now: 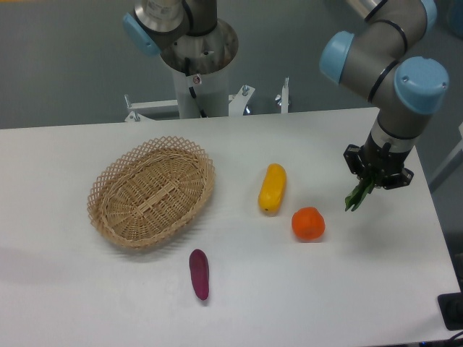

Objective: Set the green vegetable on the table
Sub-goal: 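Lift the held green bok choy slightly with the gripper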

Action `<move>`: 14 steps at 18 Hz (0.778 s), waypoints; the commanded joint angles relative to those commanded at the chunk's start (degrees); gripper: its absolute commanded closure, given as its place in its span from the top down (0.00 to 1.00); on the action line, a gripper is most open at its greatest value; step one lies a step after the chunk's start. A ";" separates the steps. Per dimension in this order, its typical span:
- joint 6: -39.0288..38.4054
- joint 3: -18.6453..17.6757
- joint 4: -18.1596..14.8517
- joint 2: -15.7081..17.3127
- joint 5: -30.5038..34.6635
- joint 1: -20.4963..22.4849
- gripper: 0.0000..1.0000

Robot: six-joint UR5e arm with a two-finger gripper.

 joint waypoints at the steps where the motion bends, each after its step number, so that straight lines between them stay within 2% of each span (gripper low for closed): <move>1: -0.09 0.00 0.00 0.00 0.00 0.00 0.09; 14: -1.84 -0.17 -0.18 -0.09 0.00 -2.02 0.10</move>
